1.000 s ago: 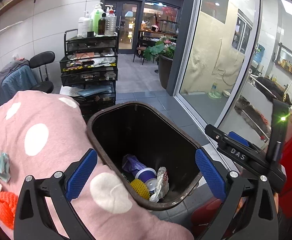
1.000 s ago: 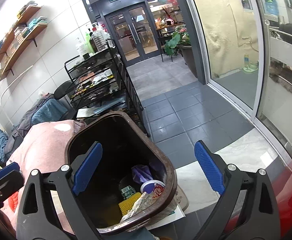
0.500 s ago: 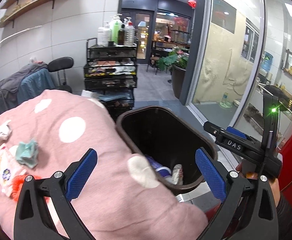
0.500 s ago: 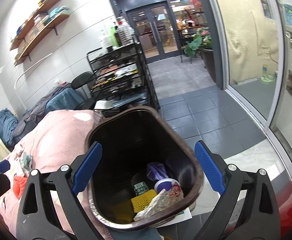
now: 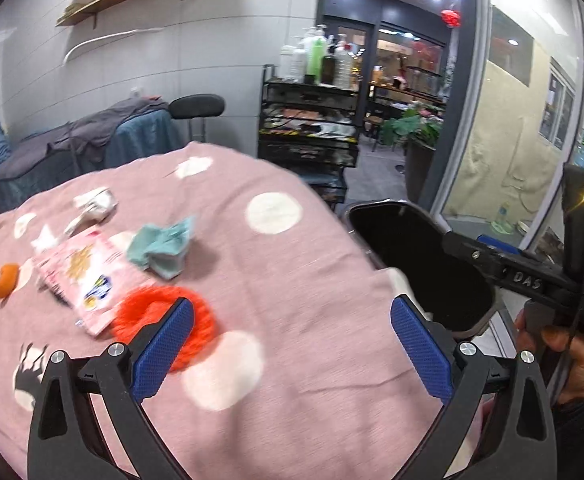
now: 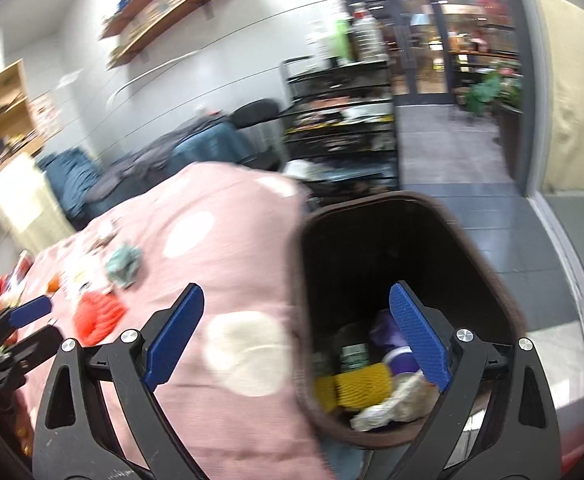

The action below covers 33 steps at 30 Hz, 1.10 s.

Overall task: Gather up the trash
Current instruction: 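Move both open tools back over the table, then grasp the orange net with the right tool while the left tool grasps the pink snack bag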

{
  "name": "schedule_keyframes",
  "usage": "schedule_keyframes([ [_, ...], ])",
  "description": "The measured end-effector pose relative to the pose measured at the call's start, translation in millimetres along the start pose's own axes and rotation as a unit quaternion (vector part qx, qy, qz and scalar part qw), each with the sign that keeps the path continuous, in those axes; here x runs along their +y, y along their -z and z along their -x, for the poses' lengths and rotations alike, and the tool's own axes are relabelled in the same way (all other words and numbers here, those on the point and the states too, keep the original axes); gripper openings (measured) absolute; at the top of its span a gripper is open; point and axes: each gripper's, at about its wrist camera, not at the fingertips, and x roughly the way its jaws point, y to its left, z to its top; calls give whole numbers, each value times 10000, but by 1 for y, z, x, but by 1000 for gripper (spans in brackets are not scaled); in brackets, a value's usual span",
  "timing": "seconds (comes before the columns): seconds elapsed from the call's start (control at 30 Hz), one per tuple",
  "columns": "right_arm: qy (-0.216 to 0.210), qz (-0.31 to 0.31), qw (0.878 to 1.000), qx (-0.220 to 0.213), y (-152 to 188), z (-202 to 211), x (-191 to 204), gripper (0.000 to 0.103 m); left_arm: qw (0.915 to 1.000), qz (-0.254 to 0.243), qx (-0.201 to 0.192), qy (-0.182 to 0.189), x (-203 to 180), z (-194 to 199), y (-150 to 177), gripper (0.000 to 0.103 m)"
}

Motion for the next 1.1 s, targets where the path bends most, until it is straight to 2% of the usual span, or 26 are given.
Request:
schedule_keyframes([
  [0.1,-276,224,9992,196,-2,-9,22,93,9993,258,167,-192,27,1,8,98],
  [0.27,-722,525,9950,453,-5,-24,58,93,9946,940,383,-224,75,4,18,97],
  [0.37,-1033,724,9898,658,-9,-34,81,93,9920,1139,403,-368,97,7,20,97],
  [0.57,-1625,1236,9722,1148,-7,-57,133,93,9875,1369,431,-655,132,8,21,97],
  [0.63,-1773,1469,9638,1343,-2,-66,153,93,9855,1518,452,-613,144,6,21,95],
  [0.77,-1780,2117,9461,1688,8,-85,195,93,9796,1873,583,-431,169,-7,20,87],
  [0.9,-1689,2639,9282,2006,18,-104,224,92,9723,2225,649,-290,194,-21,16,84],
  [1.0,-1684,2790,9193,2205,23,-117,234,86,9684,2409,597,-259,208,-29,8,84],
  [1.1,-1629,2783,9165,2366,25,-128,237,78,9685,2378,591,-445,219,-39,-2,84],
])
